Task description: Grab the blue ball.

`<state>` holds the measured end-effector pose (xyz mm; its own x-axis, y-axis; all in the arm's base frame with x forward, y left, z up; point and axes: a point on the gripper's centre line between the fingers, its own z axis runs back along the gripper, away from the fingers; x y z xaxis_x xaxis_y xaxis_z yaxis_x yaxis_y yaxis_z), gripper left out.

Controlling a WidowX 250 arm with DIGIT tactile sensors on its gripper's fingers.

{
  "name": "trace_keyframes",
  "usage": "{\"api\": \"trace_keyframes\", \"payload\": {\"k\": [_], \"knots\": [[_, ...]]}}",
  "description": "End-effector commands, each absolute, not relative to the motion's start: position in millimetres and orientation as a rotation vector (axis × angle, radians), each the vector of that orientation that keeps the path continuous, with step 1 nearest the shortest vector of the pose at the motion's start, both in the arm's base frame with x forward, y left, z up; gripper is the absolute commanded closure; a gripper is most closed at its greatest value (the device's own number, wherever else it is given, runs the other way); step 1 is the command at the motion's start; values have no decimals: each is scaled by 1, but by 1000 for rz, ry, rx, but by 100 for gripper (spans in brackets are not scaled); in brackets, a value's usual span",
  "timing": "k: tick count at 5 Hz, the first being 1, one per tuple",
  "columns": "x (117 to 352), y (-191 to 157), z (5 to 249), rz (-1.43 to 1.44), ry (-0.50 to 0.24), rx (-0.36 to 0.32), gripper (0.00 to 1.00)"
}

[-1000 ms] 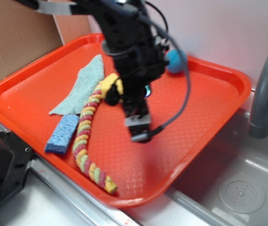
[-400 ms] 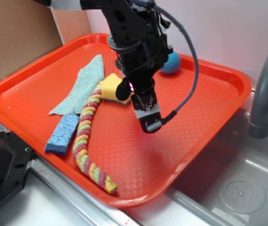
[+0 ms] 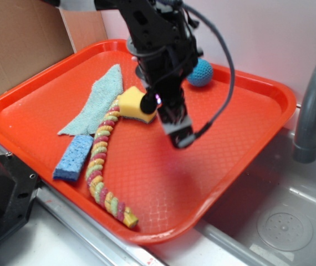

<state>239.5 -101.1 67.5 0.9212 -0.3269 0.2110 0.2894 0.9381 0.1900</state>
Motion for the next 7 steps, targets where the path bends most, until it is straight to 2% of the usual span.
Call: {"api": "trace_keyframes", "payload": {"k": [1, 2, 3, 5, 6, 7], "knots": [[267, -92, 75, 4, -390, 81, 0], [289, -89, 58, 71, -353, 30, 0], [303, -82, 45, 117, -343, 49, 0], [314, -60, 37, 106, -335, 100, 0], [322, -50, 39, 85, -390, 130, 0], [335, -46, 37, 35, -478, 97, 0]]}}
